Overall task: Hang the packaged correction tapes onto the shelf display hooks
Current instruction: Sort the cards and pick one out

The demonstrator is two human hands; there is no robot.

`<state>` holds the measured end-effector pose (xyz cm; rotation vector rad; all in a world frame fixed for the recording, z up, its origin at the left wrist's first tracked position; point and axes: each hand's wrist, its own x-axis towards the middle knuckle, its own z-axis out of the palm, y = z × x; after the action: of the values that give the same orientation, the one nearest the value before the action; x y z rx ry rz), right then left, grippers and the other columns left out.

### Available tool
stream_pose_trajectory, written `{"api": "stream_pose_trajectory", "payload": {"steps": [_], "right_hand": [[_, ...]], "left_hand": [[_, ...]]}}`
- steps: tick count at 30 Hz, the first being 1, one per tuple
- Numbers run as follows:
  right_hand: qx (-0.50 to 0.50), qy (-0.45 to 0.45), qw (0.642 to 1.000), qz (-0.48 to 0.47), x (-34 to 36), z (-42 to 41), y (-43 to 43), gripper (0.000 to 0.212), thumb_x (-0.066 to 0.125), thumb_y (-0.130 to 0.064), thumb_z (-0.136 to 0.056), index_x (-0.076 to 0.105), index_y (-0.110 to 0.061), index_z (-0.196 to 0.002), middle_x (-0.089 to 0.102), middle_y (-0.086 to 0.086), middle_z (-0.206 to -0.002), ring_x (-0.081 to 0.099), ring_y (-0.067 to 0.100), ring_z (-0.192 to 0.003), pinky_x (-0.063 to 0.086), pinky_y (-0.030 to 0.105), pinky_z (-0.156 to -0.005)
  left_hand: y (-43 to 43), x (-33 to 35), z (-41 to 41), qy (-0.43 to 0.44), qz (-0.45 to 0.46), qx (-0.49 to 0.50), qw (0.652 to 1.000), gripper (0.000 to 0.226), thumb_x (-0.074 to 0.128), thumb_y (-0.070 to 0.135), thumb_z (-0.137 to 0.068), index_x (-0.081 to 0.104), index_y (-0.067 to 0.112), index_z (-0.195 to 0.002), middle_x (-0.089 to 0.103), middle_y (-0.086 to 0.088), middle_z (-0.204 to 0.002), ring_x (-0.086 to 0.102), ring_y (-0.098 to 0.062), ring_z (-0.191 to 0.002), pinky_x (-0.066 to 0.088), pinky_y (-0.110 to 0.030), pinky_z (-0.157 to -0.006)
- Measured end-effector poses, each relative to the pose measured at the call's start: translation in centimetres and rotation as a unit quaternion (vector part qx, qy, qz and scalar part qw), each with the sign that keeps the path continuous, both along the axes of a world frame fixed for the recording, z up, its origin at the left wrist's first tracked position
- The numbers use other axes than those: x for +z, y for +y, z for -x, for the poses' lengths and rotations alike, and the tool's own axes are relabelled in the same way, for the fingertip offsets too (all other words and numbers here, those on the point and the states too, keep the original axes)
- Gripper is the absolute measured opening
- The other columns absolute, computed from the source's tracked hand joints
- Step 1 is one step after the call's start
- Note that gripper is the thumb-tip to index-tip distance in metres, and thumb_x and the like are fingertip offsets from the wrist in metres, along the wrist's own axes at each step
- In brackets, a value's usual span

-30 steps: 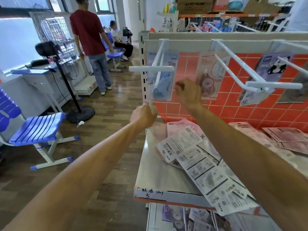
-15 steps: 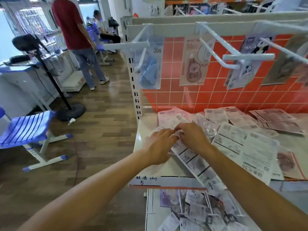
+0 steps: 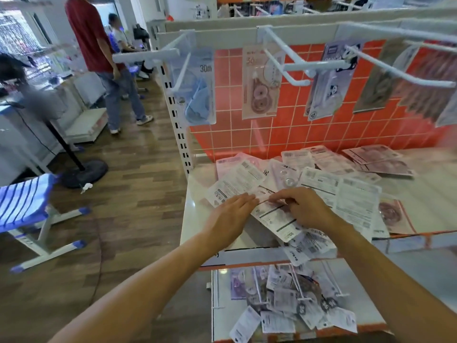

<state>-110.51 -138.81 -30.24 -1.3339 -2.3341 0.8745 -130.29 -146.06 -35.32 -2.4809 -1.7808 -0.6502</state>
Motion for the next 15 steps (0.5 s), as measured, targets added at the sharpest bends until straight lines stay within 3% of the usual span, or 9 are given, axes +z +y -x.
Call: {"api": "stream_pose_trajectory", "payload": {"steps": [3, 6, 8, 10, 13, 15], "right_hand": [[-0.047, 0.129, 0.987, 0.081, 0.7, -0.8, 0.3, 0.044, 0.044, 0.012, -0.090, 0.073, -0.021, -0.098, 0.070, -0.006, -0.100, 0.065, 0.008, -0.091, 0.052, 0.022, -0.075], [-0.064, 0.300, 0.934, 0.181, 2.0, -1.2, 0.3, 0.036, 0.040, 0.004, -0.097, 0.069, -0.015, -0.102, 0.071, 0.003, -0.107, 0.067, 0.014, -0.102, 0.053, 0.023, -0.086], [-0.056, 0.364, 0.907, 0.203, 2.9, -1.2, 0.3, 0.028, 0.039, -0.012, -0.101, 0.065, -0.012, -0.109, 0.071, 0.006, -0.109, 0.067, 0.018, -0.105, 0.053, 0.026, -0.087], [-0.045, 0.407, 0.887, 0.211, 3.4, -1.1, 0.3, 0.037, 0.036, -0.033, -0.101, 0.064, -0.011, -0.110, 0.071, 0.008, -0.110, 0.067, 0.020, -0.105, 0.052, 0.031, -0.090], [-0.027, 0.480, 0.845, 0.236, 4.2, -0.4, 0.4, 0.058, 0.029, -0.051, -0.094, 0.064, -0.006, -0.104, 0.072, 0.011, -0.102, 0.068, 0.023, -0.098, 0.054, 0.031, -0.082], [-0.026, 0.495, 0.833, 0.247, 4.6, 0.1, 0.3, 0.059, 0.027, -0.052, -0.094, 0.065, -0.008, -0.100, 0.073, 0.008, -0.094, 0.070, 0.021, -0.088, 0.055, 0.028, -0.073]], "left_hand": [[-0.1, 1.3, -0.2, -0.043, -0.033, 0.015, 0.998, 0.029, 0.058, 0.007, -0.088, 0.064, 0.009, -0.116, 0.067, -0.012, -0.118, 0.064, -0.031, -0.109, 0.057, -0.045, -0.084], [-0.2, 2.9, -0.5, -0.085, -0.060, 0.034, 0.994, 0.026, 0.048, 0.014, -0.092, 0.065, 0.007, -0.111, 0.070, -0.013, -0.109, 0.068, -0.032, -0.095, 0.059, -0.044, -0.071], [-0.2, 3.5, -0.6, -0.102, -0.066, 0.049, 0.991, 0.025, 0.051, 0.006, -0.091, 0.065, 0.006, -0.112, 0.070, -0.013, -0.108, 0.068, -0.034, -0.093, 0.058, -0.043, -0.073], [-0.2, 4.0, -0.5, -0.117, -0.054, 0.060, 0.990, 0.025, 0.052, 0.001, -0.093, 0.065, 0.004, -0.114, 0.070, -0.013, -0.108, 0.067, -0.033, -0.094, 0.052, -0.038, -0.078], [-0.5, 4.7, -0.3, -0.184, 0.000, 0.076, 0.980, 0.020, 0.047, 0.008, -0.099, 0.063, 0.004, -0.109, 0.069, -0.010, -0.100, 0.060, -0.026, -0.083, 0.040, -0.022, -0.071], [-0.8, 5.1, -0.1, -0.263, 0.044, 0.094, 0.959, 0.018, 0.045, 0.016, -0.101, 0.058, 0.006, -0.095, 0.063, -0.007, -0.086, 0.052, -0.022, -0.073, 0.038, -0.024, -0.062]]}}
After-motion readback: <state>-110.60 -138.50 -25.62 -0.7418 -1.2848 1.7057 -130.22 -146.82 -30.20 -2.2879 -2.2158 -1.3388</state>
